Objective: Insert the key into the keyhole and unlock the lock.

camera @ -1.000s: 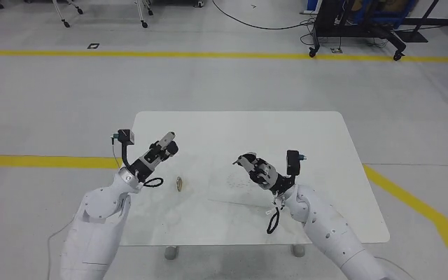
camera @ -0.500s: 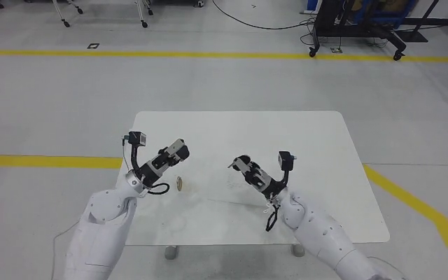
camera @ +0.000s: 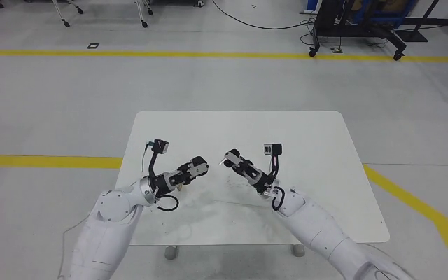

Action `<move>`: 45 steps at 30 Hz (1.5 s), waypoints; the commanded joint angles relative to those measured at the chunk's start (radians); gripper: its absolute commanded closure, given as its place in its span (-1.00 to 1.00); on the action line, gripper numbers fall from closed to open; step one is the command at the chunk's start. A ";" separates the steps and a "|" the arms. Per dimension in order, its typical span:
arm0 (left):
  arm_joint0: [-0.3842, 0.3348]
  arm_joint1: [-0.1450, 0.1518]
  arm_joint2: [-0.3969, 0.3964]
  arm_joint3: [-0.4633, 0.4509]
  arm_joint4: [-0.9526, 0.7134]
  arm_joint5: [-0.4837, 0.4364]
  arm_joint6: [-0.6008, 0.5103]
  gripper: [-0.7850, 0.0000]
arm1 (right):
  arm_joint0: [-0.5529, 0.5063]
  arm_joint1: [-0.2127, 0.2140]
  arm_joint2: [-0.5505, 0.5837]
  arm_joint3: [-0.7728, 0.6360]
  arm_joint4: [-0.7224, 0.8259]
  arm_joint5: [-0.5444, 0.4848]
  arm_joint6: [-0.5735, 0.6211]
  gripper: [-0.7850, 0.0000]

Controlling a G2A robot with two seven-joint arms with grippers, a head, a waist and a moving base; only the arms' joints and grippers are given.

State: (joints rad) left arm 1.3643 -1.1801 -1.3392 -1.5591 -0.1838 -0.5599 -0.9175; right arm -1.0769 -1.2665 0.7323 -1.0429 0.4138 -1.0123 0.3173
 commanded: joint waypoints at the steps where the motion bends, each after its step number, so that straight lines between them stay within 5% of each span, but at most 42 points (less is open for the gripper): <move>1: 0.000 0.001 0.007 0.003 0.015 0.001 0.003 0.23 | 0.002 -0.004 0.004 0.007 0.028 0.000 0.037 1.00; 15: -0.007 0.010 0.041 0.010 0.041 0.029 0.007 0.25 | 0.007 -0.042 0.042 0.038 -0.009 0.000 0.138 1.00; 27: -0.016 0.015 0.069 0.021 0.062 0.050 0.021 1.00 | -0.022 -0.067 0.096 0.028 -0.151 0.000 0.084 1.00; 41: -0.014 0.019 0.066 0.017 0.113 0.093 0.149 1.00 | -0.033 -0.084 0.124 0.036 -0.193 0.000 0.103 1.00; 43: -0.014 0.020 0.067 0.017 0.107 0.094 0.149 0.63 | -0.034 -0.086 0.127 0.036 -0.191 0.000 0.109 1.00; 45: -0.015 0.021 0.066 0.016 0.110 0.086 0.152 0.60 | -0.035 -0.088 0.130 0.037 -0.187 0.000 0.117 1.00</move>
State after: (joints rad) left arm 1.3493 -1.1597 -1.2725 -1.5432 -0.0761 -0.4695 -0.7676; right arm -1.1111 -1.3540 0.8613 -1.0064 0.2252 -1.0123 0.4306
